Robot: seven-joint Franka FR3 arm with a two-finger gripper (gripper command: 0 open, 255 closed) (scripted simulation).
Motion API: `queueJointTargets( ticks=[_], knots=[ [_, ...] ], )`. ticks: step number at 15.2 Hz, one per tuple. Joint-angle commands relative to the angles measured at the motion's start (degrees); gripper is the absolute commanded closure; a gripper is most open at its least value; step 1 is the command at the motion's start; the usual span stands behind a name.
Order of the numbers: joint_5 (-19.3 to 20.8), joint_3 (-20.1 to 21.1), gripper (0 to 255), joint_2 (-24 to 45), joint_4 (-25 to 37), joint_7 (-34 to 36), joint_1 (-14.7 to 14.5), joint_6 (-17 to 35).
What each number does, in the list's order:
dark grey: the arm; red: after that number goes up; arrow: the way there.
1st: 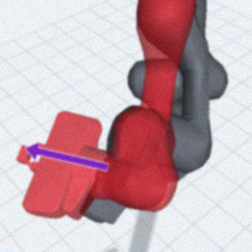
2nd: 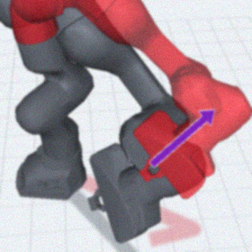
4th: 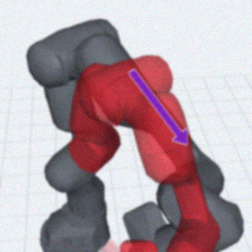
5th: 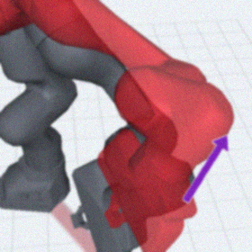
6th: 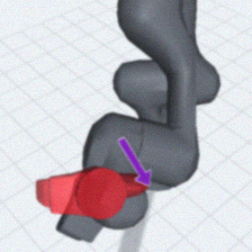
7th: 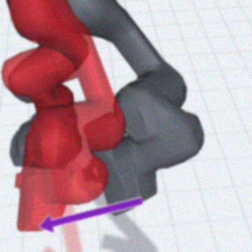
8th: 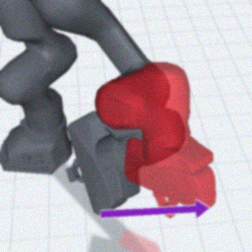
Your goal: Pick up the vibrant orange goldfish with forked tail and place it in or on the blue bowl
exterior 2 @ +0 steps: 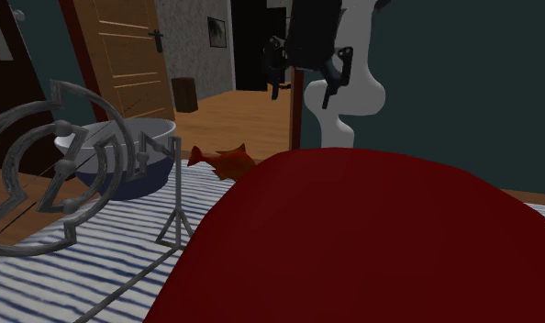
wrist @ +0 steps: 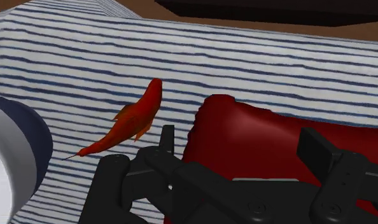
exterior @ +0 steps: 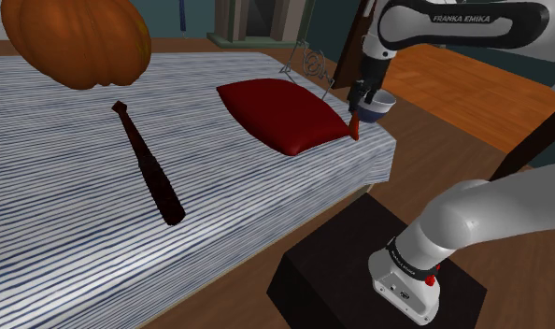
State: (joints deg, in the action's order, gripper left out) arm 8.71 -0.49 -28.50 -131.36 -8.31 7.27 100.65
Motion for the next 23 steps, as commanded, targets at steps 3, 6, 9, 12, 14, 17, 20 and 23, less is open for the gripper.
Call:
queueJointTargets(
  ticks=[3, 6, 9, 12, 14, 17, 20, 23],
  knots=[
    [2.52, -1.58, 0, 6.70, 2.04, 0.85, 2.27, 3.87],
    [4.26, -2.84, 0, 11.83, 4.16, 1.50, 3.88, 6.37],
    [5.84, -4.14, 0, 17.04, 6.77, 2.15, 5.40, 8.51],
    [6.58, -4.85, 0, 19.55, 7.48, 2.48, 6.13, 10.12],
    [6.77, -5.06, 0, 19.87, 6.30, 2.56, 6.29, 11.66],
    [7.07, -5.38, 0, 20.45, 4.62, 2.68, 6.54, 13.97],
    [7.24, -5.54, 0, 20.80, 3.78, 2.75, 6.68, 15.19],
    [7.24, -5.54, 0, 20.80, 3.78, 2.75, 6.68, 15.19]
  ],
)
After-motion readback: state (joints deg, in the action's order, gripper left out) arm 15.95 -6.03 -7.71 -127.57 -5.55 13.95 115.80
